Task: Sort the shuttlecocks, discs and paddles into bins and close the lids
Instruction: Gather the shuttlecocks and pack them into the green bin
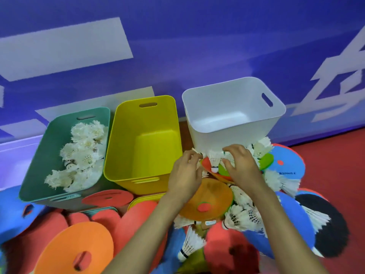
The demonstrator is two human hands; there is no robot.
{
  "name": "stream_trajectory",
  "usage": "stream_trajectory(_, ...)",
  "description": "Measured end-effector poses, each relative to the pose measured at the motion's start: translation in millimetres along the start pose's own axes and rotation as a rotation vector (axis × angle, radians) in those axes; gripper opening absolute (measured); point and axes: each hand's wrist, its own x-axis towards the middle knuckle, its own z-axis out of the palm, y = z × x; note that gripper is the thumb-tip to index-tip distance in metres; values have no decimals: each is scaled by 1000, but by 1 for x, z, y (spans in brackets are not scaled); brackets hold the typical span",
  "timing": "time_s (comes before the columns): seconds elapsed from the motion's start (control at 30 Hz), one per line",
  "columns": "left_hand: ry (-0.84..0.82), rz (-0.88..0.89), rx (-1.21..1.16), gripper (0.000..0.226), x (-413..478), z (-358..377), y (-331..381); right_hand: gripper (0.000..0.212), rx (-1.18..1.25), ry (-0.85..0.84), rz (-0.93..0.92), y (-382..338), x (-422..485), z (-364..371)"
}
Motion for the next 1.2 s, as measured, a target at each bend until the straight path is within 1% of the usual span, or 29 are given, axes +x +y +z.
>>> stream_trajectory(0.07,27,74,194,28,11,16,13,31,-14,-34,53,24,4,0)
stream_trajectory(0.1,34,96,249,28,18,24,18,33,-33,-67,88,33,7,0)
stream_trajectory(0.17,-3,114,263,29,31,37,28,36,-69,-144,167,47,12,1)
stream_trajectory(0.3,-200,114,223,40,52,70,33,35,-148,-212,241,64,19,4)
stream_trajectory(0.37,-325,59,219,46,59,81,35,34,-172,-290,273,70,19,5)
stream_trajectory(0.43,-465,-26,300,47,67,89,32,34,-207,-353,281,75,18,8)
stream_trajectory(0.47,-501,-46,340,46,70,91,31,33,-242,-372,270,77,18,9)
stream_trajectory(0.53,-509,-51,398,41,73,98,28,32,-300,-408,252,78,18,10)
stream_trajectory(0.6,-476,-53,431,36,74,100,27,30,-332,-431,246,78,18,12)
stream_trajectory(0.67,-446,-58,452,32,71,99,27,28,-350,-412,229,76,19,14)
stream_trajectory(0.73,-428,-55,449,32,69,95,29,26,-332,-364,220,75,19,12)
stream_trajectory(0.83,-359,-36,388,34,62,83,31,27,-282,-228,178,71,17,5)
stream_trajectory(0.97,-137,-5,209,31,44,61,33,32,-138,-64,148,57,13,-8)
stream_trajectory(1.0,-90,1,166,32,39,55,33,32,-98,-8,119,51,12,-11)
stream_trajectory(1.07,10,30,94,35,29,42,30,27,-21,125,-7,38,9,-18)
stream_trajectory(1.1,67,48,62,32,24,34,29,23,7,194,-71,31,8,-20)
stream_trajectory(1.13,126,60,25,23,18,25,29,21,33,246,-116,23,7,-23)
stream_trajectory(1.17,179,63,-21,14,12,15,28,22,62,266,-143,14,7,-25)
stream_trajectory(1.2,225,54,-71,12,6,5,28,25,91,272,-164,4,7,-27)
